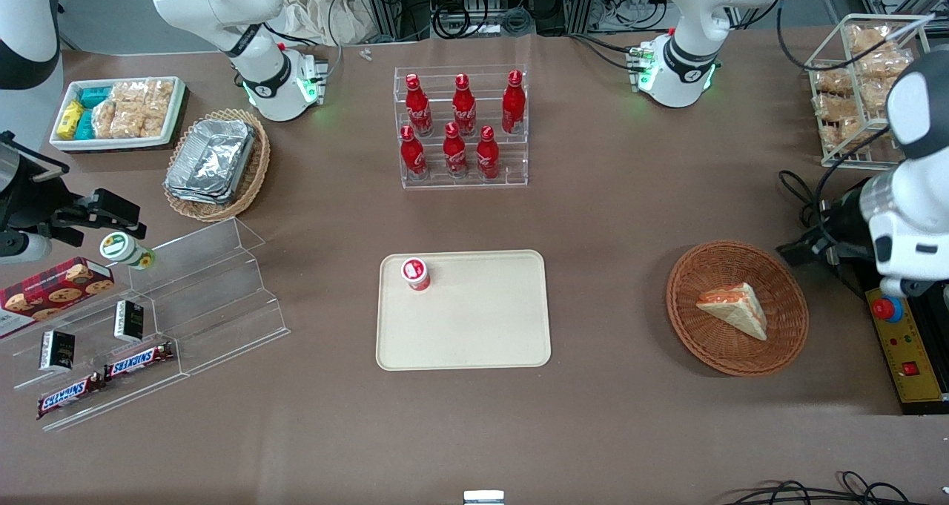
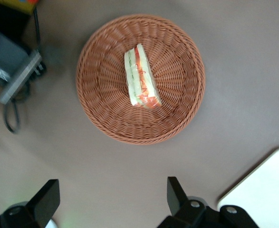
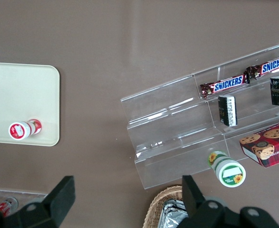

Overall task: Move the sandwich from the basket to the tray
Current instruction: 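Lower the left gripper and grasp the wrapped sandwich wedge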

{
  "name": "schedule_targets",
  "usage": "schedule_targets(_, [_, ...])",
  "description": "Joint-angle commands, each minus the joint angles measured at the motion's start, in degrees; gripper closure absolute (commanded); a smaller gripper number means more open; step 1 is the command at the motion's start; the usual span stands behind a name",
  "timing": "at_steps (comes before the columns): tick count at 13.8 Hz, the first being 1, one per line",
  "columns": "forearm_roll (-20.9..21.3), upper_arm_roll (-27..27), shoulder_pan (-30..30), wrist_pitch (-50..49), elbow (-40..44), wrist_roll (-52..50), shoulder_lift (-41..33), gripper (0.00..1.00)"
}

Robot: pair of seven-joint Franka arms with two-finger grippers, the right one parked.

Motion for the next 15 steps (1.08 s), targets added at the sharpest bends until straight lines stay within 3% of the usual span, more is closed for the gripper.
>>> schedule_targets(1, [-2.6,0.0,1.4,6.2,-2.7,-9.5,3.1,0.00])
schedule_targets(6, [-2.2,0.0,1.5,28.4,-18.4,-16.5,4.8,0.00])
schedule_targets(14, [-0.6,0.0,1.3,37.2,-19.1,-18.7,13.9,0.00])
schedule_targets(15, [-0.6,0.0,1.3,38.3,-18.9,-19.0,14.4,0.07])
